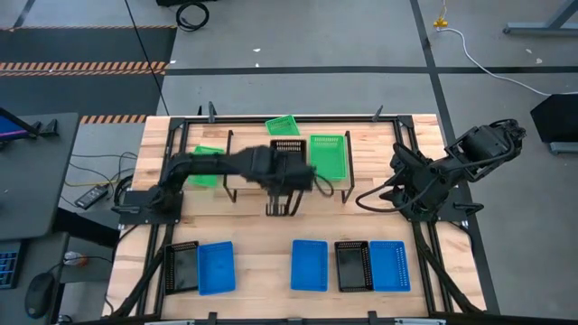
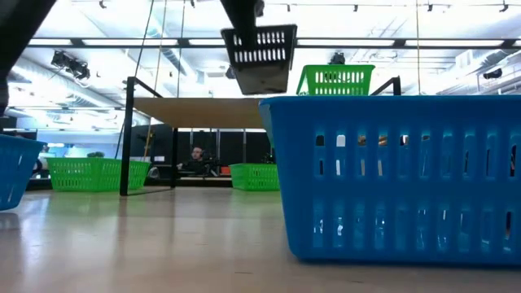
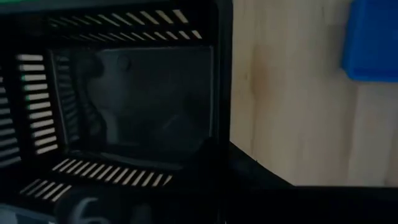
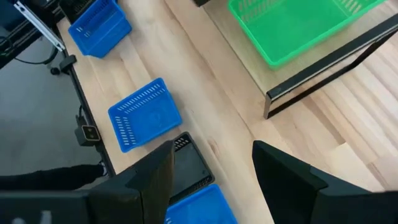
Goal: Stack baskets on shelf by color
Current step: Put the middle black bin on the shelf
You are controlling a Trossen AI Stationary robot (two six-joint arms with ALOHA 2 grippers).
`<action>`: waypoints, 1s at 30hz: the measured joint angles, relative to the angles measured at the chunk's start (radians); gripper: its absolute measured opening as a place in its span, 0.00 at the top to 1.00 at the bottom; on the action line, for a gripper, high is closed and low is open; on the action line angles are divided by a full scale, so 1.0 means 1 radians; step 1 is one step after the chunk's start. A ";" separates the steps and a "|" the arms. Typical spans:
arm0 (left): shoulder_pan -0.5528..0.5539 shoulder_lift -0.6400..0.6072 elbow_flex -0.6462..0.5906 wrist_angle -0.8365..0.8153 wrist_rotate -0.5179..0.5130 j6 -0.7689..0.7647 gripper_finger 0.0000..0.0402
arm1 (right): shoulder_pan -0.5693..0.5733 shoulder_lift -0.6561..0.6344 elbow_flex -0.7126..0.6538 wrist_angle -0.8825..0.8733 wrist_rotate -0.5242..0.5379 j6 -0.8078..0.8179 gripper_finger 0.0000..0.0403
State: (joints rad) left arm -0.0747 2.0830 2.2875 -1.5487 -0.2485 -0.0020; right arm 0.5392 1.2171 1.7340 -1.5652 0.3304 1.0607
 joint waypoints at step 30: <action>0.106 0.000 -0.154 0.152 0.099 0.092 0.97 | 0.000 0.000 0.000 -0.006 -0.002 0.012 0.45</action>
State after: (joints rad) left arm 0.0315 2.0834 2.1338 -1.3968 -0.1495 0.0905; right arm 0.5392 1.2171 1.7340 -1.5715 0.3283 1.0725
